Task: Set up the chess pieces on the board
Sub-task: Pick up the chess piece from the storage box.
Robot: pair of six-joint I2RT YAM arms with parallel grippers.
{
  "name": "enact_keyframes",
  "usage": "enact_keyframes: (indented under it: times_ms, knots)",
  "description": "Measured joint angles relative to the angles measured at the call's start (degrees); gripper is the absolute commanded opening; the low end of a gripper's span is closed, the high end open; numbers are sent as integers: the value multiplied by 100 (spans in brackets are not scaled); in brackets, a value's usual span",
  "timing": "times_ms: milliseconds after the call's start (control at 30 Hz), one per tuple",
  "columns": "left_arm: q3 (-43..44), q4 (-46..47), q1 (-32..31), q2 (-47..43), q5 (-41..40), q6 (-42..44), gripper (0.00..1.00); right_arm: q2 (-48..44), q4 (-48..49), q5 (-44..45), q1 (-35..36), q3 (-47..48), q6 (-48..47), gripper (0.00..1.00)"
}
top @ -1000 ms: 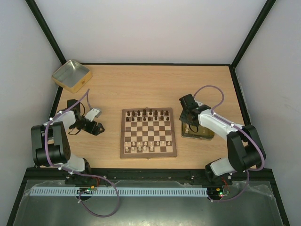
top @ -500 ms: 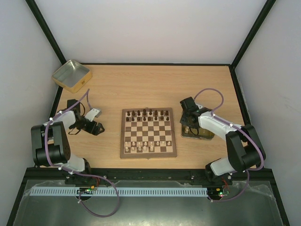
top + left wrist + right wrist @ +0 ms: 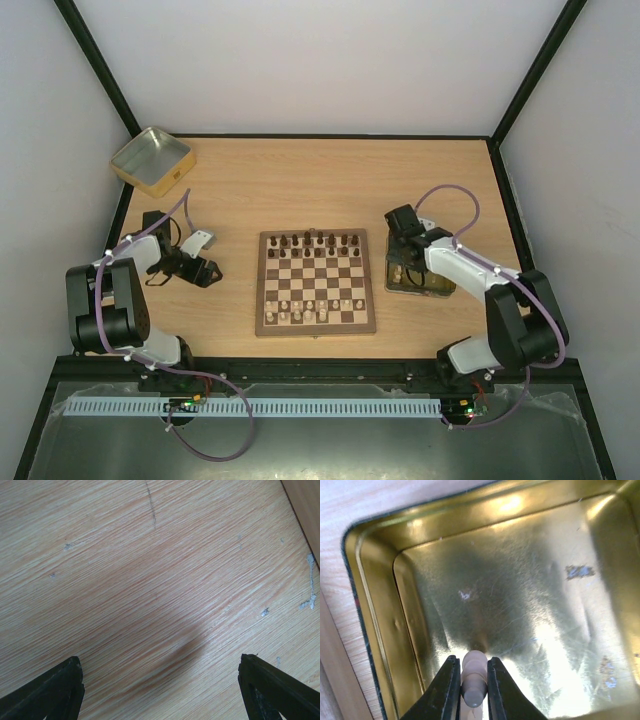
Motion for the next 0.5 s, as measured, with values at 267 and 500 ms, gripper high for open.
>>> enact_keyframes:
  times_ms: [267,500]
  knots:
    - [0,2,0,0,-2,-2,84,-612,-391,387,0,269,-92,9]
    - [-2,17,0,-9,-28,-11,84,-1392,-911,457,610,378,48,8]
